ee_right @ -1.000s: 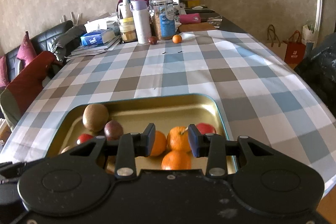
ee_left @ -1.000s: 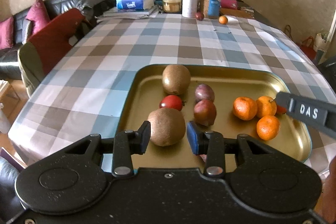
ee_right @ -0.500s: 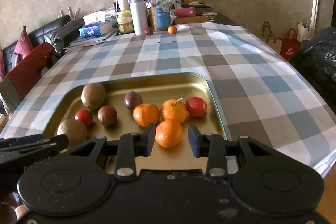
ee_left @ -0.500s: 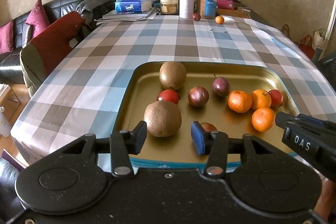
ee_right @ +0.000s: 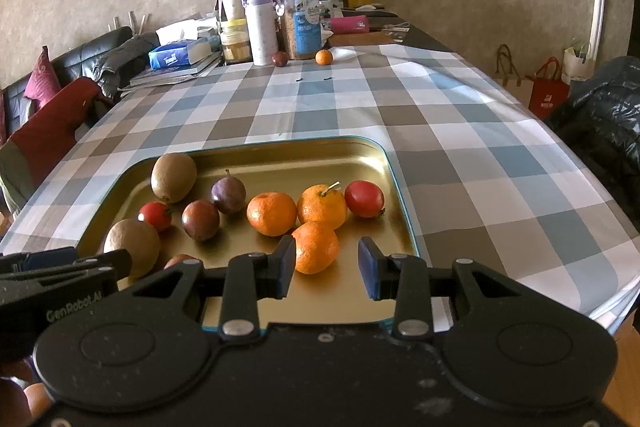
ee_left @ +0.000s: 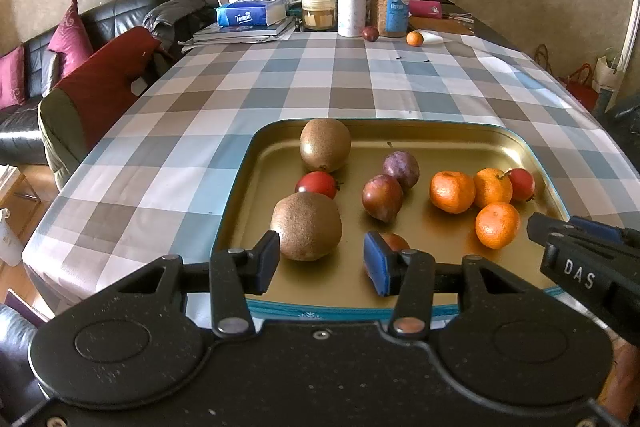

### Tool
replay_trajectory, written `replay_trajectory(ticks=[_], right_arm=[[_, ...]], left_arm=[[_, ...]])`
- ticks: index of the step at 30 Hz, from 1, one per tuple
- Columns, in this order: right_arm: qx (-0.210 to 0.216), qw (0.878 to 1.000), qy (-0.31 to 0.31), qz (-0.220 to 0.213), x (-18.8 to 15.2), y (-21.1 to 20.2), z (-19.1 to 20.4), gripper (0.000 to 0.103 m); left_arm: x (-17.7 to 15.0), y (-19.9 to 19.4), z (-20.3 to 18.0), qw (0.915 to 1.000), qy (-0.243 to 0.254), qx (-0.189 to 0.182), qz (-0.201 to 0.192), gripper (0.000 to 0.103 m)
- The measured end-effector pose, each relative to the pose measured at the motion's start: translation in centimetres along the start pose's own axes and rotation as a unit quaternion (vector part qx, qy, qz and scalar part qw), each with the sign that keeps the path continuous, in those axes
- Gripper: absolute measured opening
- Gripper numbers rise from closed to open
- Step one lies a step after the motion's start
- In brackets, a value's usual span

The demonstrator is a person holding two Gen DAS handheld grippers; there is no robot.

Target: Organize fruits

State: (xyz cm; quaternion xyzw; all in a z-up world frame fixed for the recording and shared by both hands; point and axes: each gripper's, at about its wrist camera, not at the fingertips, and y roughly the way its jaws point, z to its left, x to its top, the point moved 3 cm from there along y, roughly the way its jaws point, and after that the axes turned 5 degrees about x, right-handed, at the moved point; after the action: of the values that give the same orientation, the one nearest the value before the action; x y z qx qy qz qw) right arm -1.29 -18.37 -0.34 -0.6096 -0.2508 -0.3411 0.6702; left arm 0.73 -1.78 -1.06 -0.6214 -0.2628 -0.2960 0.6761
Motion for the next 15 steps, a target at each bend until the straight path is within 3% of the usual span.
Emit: replay_trajectory(ticks=[15], right_arm=[[-0.004,1.000,-0.004,0.000,-0.10,-0.22,0.07,0.038]], left_arm=[[0.07,-0.04,0.02,1.0000,-0.001,-0.005,0.003,0.055]])
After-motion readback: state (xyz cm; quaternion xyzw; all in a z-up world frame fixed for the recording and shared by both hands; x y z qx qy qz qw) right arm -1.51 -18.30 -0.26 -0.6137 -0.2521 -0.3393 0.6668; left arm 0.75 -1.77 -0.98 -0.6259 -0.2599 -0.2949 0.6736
